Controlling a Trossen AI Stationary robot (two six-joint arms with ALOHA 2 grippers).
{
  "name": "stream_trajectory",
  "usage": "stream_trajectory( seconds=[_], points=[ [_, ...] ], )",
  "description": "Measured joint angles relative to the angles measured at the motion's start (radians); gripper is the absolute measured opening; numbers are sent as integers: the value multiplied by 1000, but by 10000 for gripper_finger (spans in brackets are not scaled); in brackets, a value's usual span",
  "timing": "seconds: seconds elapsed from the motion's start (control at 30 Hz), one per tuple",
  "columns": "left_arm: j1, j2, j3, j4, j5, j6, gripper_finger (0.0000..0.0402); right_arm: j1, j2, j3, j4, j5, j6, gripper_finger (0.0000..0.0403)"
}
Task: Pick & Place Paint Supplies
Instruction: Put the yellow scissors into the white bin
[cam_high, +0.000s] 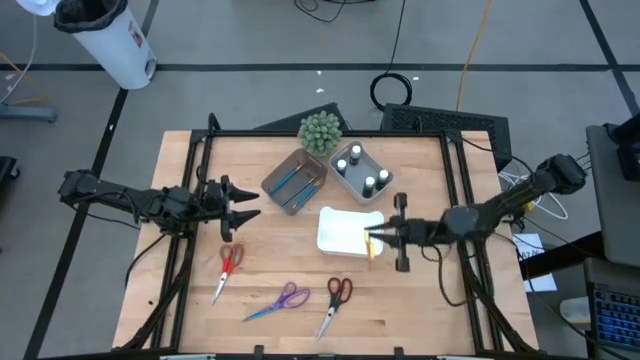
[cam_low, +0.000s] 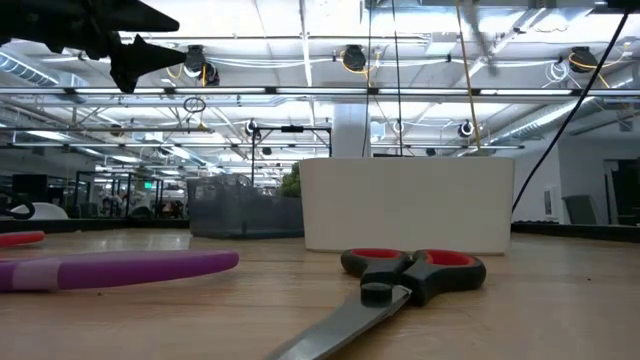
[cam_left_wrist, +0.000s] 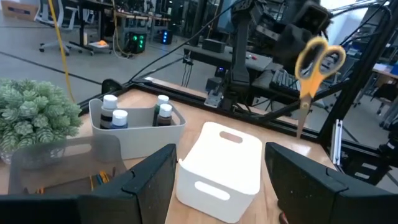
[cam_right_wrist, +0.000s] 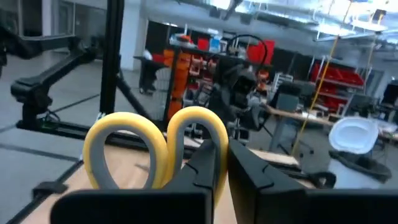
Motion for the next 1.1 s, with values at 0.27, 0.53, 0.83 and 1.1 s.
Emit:
stream_trajectory(
  seconds=[0.27, 0.53, 0.83, 1.1],
  points=[
    [0, 0, 0, 0, -4, 0, 253, -277, 103, 0, 2, -191, -8, 9],
    [0, 0, 0, -7, -5, 57, 253, -355, 177, 0, -127, -239, -27, 9],
    [0, 112, 0, 123, -8, 150, 253, -353, 252, 0, -168, -270, -16, 10],
    [0, 189, -1, 184, -8, 159, 253, -353, 323, 0, -167, -269, -14, 11]
  ],
)
